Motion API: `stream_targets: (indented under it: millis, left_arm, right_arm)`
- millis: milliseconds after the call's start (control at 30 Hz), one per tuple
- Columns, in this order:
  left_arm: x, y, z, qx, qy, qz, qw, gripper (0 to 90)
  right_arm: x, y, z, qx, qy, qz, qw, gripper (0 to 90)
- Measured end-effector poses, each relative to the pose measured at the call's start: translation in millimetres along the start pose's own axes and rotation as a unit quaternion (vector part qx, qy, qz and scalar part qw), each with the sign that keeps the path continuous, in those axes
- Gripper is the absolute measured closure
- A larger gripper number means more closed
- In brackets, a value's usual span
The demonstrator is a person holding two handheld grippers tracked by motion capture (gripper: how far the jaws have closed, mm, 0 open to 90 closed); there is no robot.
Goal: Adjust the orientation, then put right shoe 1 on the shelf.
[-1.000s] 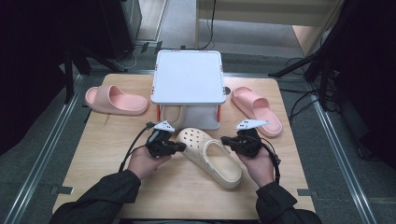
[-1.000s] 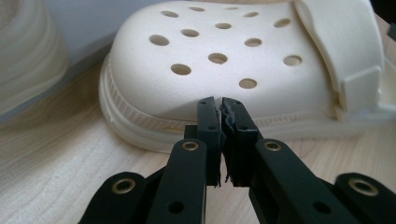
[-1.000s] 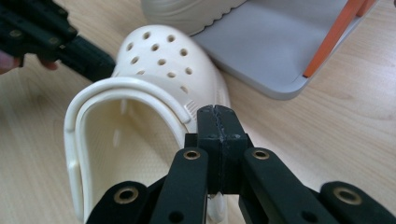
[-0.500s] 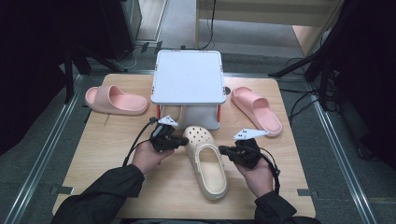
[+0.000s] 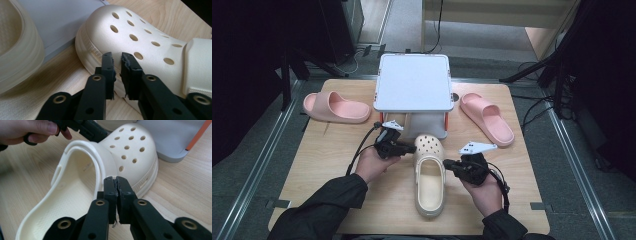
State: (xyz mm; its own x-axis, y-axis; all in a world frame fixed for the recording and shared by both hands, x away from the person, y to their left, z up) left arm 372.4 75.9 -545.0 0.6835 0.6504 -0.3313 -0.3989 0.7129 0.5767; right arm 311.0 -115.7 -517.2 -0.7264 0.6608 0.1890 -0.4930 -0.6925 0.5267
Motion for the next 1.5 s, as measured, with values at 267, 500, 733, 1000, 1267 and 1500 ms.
stream_targets:
  millis: [267, 500, 733, 1000, 1267, 1500]
  left_arm:
    - [1.1, 27.7, 9.6, -0.01, 0.009, -0.009, 0.9999, 76.6]
    - [0.4, 45.3, 14.1, 0.0, 0.006, -0.011, 0.9999, 78.1]
    - [4.5, 59.4, 20.1, -0.009, 0.007, -0.007, 0.9999, 80.1]
    - [10.8, 76.7, 31.0, -0.02, 0.006, 0.0, 0.9998, 82.9]
    - [17.2, 93.2, 47.8, -0.024, 0.006, -0.002, 0.9997, 85.3]
    - [23.6, 105.4, 66.1, -0.031, 0.008, 0.002, 0.9995, 85.4]
  right_arm:
    - [6.3, 8.1, 9.2, -0.031, 0.007, 0.01, 0.9994, 67.4]
    - [12.5, 2.2, 5.8, -0.024, 0.016, 0.007, 0.9996, 63.0]
    - [13.6, -6.1, 2.9, -0.014, 0.019, 0.01, 0.9997, 62.5]
    - [9.5, -13.9, -1.7, 0.001, 0.011, 0.005, 0.9999, 59.6]
    - [4.3, -25.6, -5.1, 0.009, 0.011, -0.013, 0.9998, 56.1]
    - [3.1, -30.3, -6.5, 0.007, 0.003, -0.029, 0.9995, 52.3]
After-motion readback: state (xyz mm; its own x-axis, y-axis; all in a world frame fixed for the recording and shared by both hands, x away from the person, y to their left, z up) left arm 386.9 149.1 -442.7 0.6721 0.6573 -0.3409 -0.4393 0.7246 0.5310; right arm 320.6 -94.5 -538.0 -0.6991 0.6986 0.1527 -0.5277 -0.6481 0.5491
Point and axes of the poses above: each handheld gripper's, and its own axes: y roughly backward along the jaws, z roughly out of its top, x roughly to its left, the point moved 7 cm from there along -y, roughly forward along the jaws, and after that the axes turned 8 degrees about -x, right-handed, at the moved point
